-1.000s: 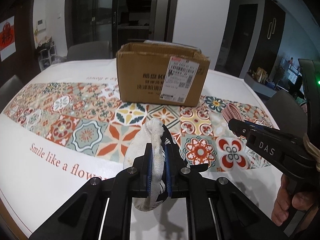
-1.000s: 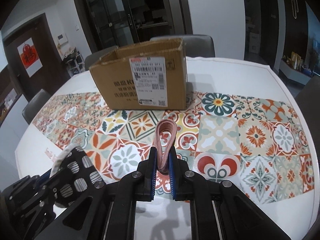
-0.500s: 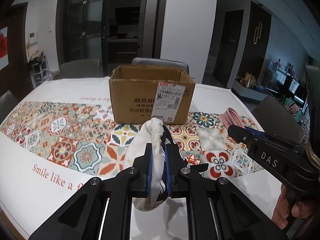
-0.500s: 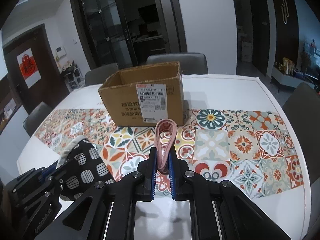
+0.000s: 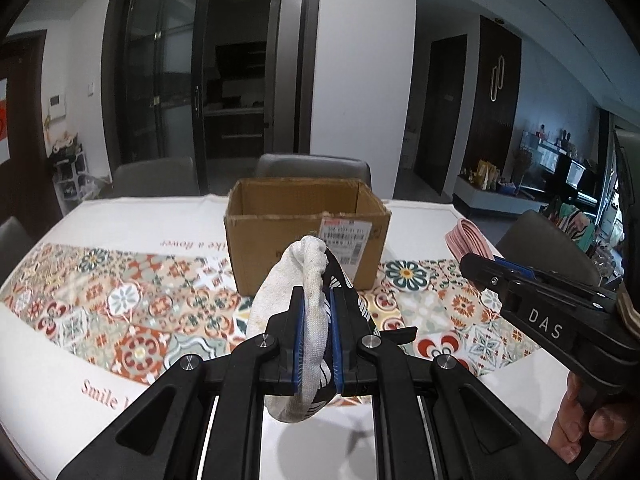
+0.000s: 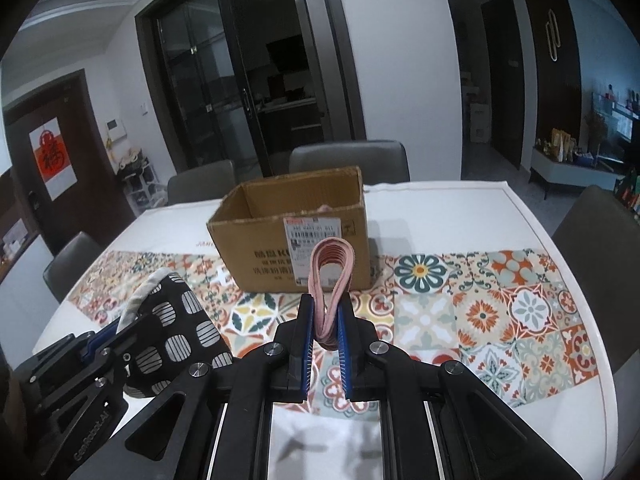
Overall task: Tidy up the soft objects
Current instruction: 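Lift the pouch and hair tie and carry them over the cardboard box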
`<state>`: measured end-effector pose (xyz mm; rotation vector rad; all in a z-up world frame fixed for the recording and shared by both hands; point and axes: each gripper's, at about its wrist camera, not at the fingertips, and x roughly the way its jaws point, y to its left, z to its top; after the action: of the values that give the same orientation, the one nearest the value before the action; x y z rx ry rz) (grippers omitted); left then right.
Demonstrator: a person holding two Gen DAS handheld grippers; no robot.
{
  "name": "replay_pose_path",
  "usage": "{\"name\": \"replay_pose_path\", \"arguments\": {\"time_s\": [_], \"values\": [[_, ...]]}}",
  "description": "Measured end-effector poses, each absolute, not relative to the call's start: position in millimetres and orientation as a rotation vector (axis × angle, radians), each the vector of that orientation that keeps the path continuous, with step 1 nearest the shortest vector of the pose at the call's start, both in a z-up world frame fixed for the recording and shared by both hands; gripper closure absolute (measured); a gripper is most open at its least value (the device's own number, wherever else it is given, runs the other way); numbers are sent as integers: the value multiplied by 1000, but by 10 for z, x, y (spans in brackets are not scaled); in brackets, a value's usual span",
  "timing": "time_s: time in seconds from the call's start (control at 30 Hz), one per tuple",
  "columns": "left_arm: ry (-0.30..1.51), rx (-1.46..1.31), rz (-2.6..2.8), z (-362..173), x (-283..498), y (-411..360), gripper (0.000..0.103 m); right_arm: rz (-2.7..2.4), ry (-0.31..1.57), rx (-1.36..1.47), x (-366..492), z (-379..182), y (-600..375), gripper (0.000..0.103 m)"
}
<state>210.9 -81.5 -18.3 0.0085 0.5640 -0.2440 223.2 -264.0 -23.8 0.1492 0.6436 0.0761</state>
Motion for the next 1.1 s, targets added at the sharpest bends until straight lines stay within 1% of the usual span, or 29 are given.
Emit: {"name": "replay_pose_path", "arguments": {"time_s": [0.53, 1.1], "values": [[474, 40, -293, 105, 2461, -515, 90, 36, 555, 144, 2455, 80, -2294, 90], [373, 53, -308, 343, 2962, -419, 90, 15, 481, 122, 2867, 314, -2098, 90]]}}
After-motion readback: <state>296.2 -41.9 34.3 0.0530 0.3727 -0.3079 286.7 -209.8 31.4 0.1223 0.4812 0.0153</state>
